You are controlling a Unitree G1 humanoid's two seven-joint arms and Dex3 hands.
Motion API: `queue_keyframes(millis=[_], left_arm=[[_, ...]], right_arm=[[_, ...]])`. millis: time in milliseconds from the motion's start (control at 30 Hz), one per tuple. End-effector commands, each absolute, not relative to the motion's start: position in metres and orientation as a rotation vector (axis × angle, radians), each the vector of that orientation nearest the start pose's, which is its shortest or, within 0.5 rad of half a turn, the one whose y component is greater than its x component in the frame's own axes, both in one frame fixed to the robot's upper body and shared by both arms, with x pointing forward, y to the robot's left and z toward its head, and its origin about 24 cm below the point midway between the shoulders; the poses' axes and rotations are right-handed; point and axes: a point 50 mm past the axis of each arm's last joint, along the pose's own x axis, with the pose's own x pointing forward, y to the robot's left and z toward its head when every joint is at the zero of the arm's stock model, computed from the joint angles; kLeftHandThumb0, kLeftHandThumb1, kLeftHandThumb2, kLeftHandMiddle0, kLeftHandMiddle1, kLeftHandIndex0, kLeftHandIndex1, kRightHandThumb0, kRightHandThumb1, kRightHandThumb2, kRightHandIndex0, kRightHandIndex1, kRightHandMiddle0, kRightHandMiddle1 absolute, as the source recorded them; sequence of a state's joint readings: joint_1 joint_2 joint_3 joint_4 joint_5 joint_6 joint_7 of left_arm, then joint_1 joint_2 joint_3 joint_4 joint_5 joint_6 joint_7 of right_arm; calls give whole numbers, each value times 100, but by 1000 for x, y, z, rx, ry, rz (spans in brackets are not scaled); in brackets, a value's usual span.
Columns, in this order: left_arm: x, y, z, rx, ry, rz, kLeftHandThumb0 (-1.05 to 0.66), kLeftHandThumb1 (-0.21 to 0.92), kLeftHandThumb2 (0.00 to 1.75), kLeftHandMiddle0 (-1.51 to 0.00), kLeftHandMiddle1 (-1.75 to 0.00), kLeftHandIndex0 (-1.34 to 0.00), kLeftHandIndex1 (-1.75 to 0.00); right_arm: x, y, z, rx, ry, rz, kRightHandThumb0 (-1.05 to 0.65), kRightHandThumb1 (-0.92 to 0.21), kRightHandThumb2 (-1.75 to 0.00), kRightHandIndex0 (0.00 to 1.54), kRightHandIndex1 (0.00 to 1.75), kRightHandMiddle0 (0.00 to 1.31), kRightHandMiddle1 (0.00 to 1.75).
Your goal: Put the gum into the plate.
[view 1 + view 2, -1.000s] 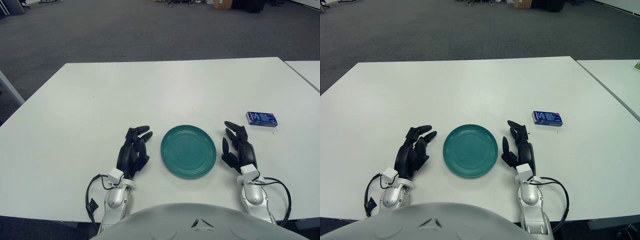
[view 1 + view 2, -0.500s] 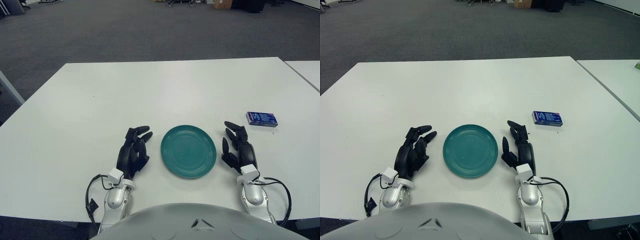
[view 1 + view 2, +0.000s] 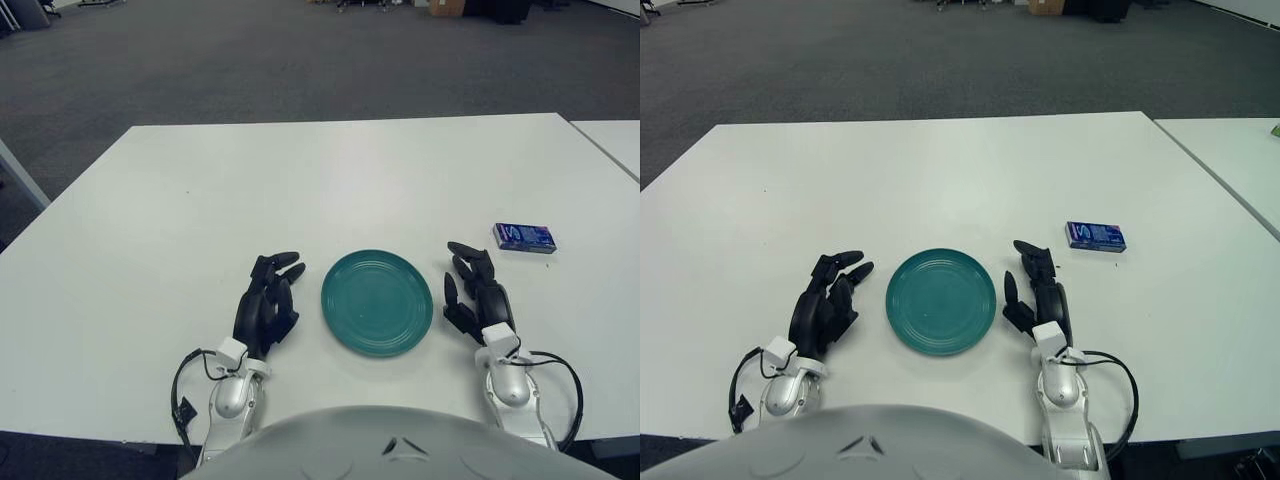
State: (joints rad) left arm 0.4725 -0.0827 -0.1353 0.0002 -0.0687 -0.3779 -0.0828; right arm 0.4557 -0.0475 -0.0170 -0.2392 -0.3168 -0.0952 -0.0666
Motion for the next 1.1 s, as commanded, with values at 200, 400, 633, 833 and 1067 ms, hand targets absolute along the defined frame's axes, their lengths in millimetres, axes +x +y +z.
queue_keyframes(millis=[200, 400, 633, 833, 1067], left_arm=[[147, 121, -22, -166, 138, -37, -80, 92, 82, -44, -58, -15, -111], [148, 117, -23, -187, 141, -43, -80, 92, 82, -45, -63, -16, -110], [149, 114, -23, -193, 128, -41, -80, 92, 81, -45, -66, -17, -110], [152, 115, -22, -197, 113, -35, -79, 92, 80, -44, -67, -15, -109], [154, 117, -23, -209, 113, -32, -79, 92, 77, -43, -70, -15, -110]], right_arm=[[180, -212, 66, -975, -130, -82, -82, -92, -66, 50, 3, 0, 89], [216, -240, 88, -1293, -138, -57, -81, -92, -55, 48, 2, 0, 91], [246, -280, 85, -1369, 43, -3, -80, -92, -49, 45, 1, 0, 90], [253, -300, 84, -1386, 197, 24, -82, -92, -54, 40, 0, 0, 83], [260, -322, 75, -1443, 285, 41, -85, -92, -61, 34, 0, 0, 77]])
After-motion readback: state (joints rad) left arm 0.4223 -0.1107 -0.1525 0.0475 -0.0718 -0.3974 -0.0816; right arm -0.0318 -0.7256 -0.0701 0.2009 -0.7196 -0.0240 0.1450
